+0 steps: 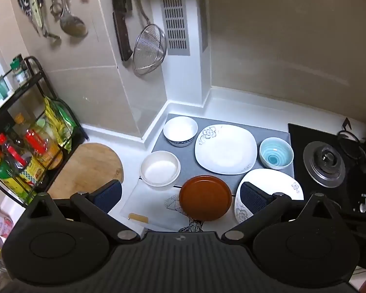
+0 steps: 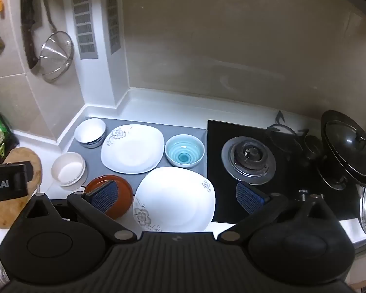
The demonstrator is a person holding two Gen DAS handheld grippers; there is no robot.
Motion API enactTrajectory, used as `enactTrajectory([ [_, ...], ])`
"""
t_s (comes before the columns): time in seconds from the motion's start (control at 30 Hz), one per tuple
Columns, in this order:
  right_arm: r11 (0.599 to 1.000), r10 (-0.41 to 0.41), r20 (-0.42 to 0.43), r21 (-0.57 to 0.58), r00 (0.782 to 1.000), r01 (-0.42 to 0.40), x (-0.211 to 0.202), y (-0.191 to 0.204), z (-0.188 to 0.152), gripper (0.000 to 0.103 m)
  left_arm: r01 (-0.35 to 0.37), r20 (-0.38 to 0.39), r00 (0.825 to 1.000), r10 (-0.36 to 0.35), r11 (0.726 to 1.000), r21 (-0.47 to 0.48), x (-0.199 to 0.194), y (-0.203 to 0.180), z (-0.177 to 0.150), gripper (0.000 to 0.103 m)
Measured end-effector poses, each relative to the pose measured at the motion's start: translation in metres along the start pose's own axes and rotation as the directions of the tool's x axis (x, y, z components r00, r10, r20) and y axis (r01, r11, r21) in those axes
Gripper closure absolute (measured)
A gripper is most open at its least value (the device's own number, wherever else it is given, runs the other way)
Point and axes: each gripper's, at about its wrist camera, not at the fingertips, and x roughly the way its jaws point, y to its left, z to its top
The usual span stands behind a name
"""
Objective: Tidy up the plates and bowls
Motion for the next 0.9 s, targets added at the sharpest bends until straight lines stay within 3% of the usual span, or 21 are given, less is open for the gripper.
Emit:
enactTrajectory([
  [0.1, 0.999, -0.025, 0.051, -0.02, 0.998, 0.026, -0.004, -0.001, -0.001, 0.0, -0.004, 0.013, 1.0, 0.004, 1.0, 0.012, -0.005, 0.006, 0.006, 0.0],
  [0.2, 1.0, -0.01, 0.04, -0.009, 0.999, 0.01, -0.008, -0.001, -0.004, 0.0, -0.039, 0.017, 0.999, 0.039, 0.999, 0.027, -0.015, 0.003, 0.01, 0.0],
  [0.37, 1.0, 0.021, -0.007, -0.006, 1.0, -0.021, -0.007, -0.006, -0.002, 0.0, -0.021, 0.006, 1.0, 0.021, 1.0, -0.005, -0.02, -0.006, -0.001, 0.0],
  [0.47, 0.999, 0.034, -0.031, -0.009, 0.999, -0.034, -0.004, 0.0, -0.002, 0.0, -0.048, 0.012, 0.999, 0.048, 0.999, 0.024, -0.021, -0.013, -0.004, 0.0],
  [0.9, 0.999, 0.049, -0.042, 0.001, 0.998, -0.049, -0.004, -0.003, -0.003, 0.0, -0.05, 0.004, 0.999, 0.05, 0.999, 0.022, -0.02, -0.016, -0.005, 0.0],
])
